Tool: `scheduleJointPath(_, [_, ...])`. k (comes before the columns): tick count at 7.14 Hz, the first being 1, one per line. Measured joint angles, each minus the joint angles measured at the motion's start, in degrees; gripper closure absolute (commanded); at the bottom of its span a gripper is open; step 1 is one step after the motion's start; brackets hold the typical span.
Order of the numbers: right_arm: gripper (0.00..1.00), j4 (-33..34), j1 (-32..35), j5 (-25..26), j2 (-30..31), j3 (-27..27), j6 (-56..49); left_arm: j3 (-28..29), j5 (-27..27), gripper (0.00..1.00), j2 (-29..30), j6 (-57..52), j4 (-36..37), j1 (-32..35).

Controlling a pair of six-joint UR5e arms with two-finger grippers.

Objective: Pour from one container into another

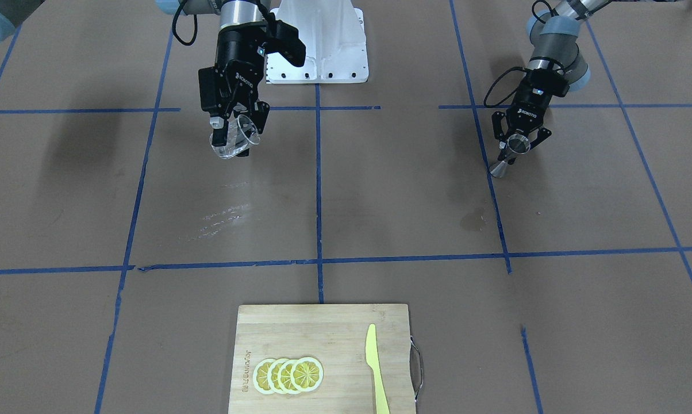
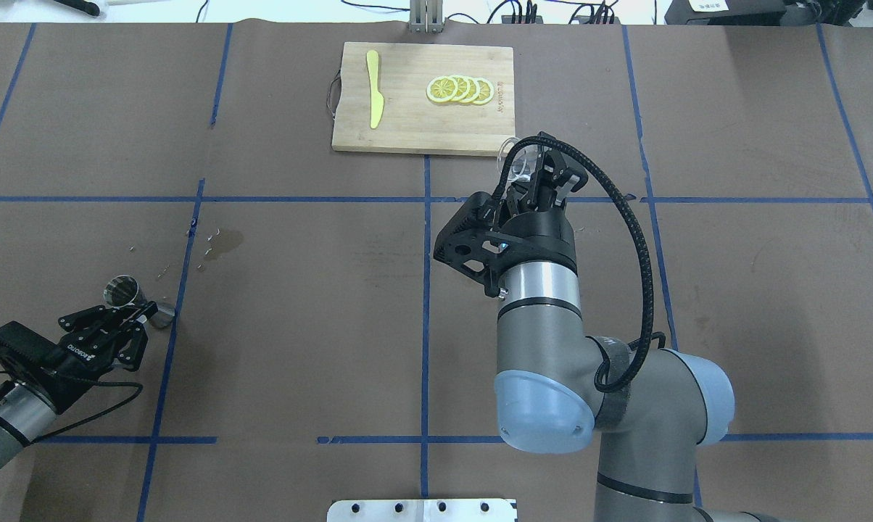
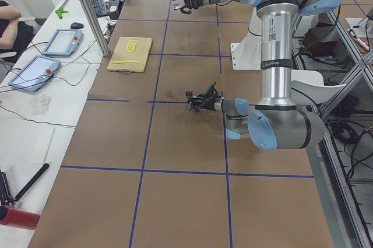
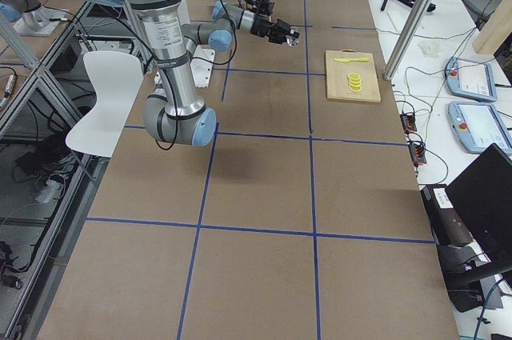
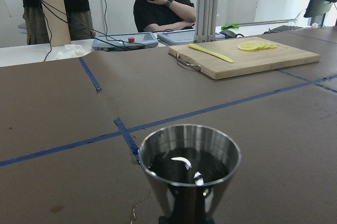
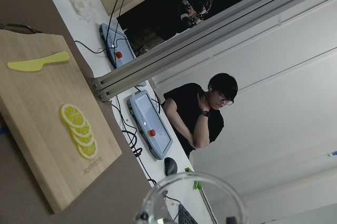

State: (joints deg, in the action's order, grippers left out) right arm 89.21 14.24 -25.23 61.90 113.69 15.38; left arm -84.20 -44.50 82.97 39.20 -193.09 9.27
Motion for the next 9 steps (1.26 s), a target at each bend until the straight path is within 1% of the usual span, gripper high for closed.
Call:
scheduleJointPath(1, [1.00, 0.0, 0.0, 0.0, 0.1, 0.1, 0.0, 0.0, 0.0, 0.91, 0.0, -0.1, 0.0, 0.0])
scheduleJointPath(3, [1.00, 0.0, 0.0, 0.0, 0.2, 0.3, -0.1, 0.0, -0.1, 0.74, -0.1, -0.1, 0.1, 0.0])
scheduleJointPath(4, [1.00, 0.0, 0.0, 0.0, 0.2, 0.4, 0.0, 0.0, -0.4, 0.61, -0.1, -0.3, 0.1, 0.0])
scheduleJointPath(5, [1.00, 0.0, 0.0, 0.0, 0.2, 0.4, 0.0, 0.0, -0.9, 0.61, -0.1, -0.5, 0.1, 0.0])
scheduleJointPath(7, [1.00, 0.0, 0.0, 0.0, 0.2, 0.4, 0.0, 0.0, -1.3, 0.56, -0.2, -0.8, 0.1, 0.0])
scheduleJointPath(9, [1.00, 0.0, 0.0, 0.0, 0.2, 0.4, 0.0, 0.1, -1.3, 0.43, -0.2, -0.8, 0.1, 0.0])
